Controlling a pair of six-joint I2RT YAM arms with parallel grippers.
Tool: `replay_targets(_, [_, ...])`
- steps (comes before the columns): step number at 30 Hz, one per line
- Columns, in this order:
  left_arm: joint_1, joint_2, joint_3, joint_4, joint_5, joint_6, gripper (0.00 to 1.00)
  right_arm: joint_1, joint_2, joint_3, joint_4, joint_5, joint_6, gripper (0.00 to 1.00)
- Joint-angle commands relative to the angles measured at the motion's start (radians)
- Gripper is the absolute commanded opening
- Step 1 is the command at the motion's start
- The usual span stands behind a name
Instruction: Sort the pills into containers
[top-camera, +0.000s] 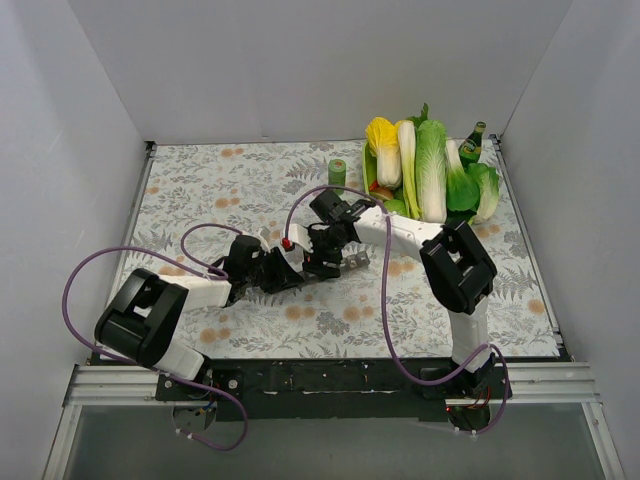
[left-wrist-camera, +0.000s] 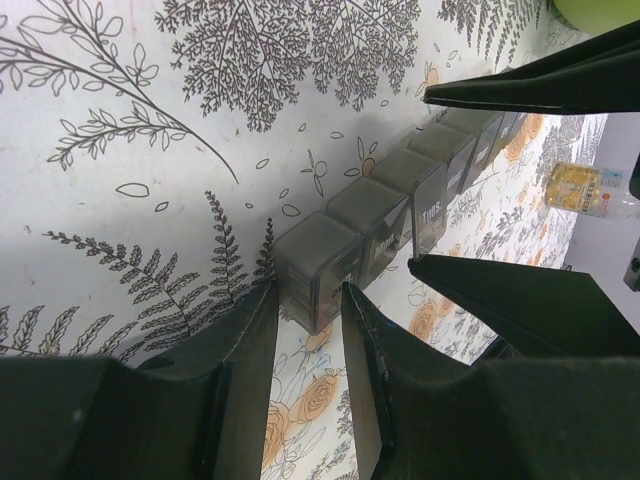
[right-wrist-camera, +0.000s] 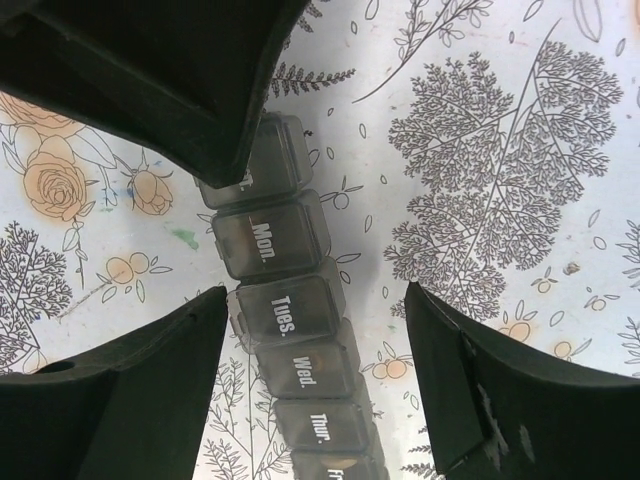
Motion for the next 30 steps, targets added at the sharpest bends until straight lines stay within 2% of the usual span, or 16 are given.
replay_targets(1, [-0.003, 0.033, -0.003, -0.11, -0.046, 0.034, 0.3, 0.005, -0.069, 0.013, 0.042, 0.023, 0.013, 0.77])
replay_targets(20, [0.015, 0.056, 0.005, -0.117, -0.031, 0.052, 0.3, -0.006, -0.056, 0.12, 0.05, 0.061, 0.022, 0.75])
replay_targets(30, [0.021, 0.066, 0.011, -0.117, -0.018, 0.057, 0.3, -0.006, 0.014, 0.192, 0.088, 0.081, 0.056, 0.74])
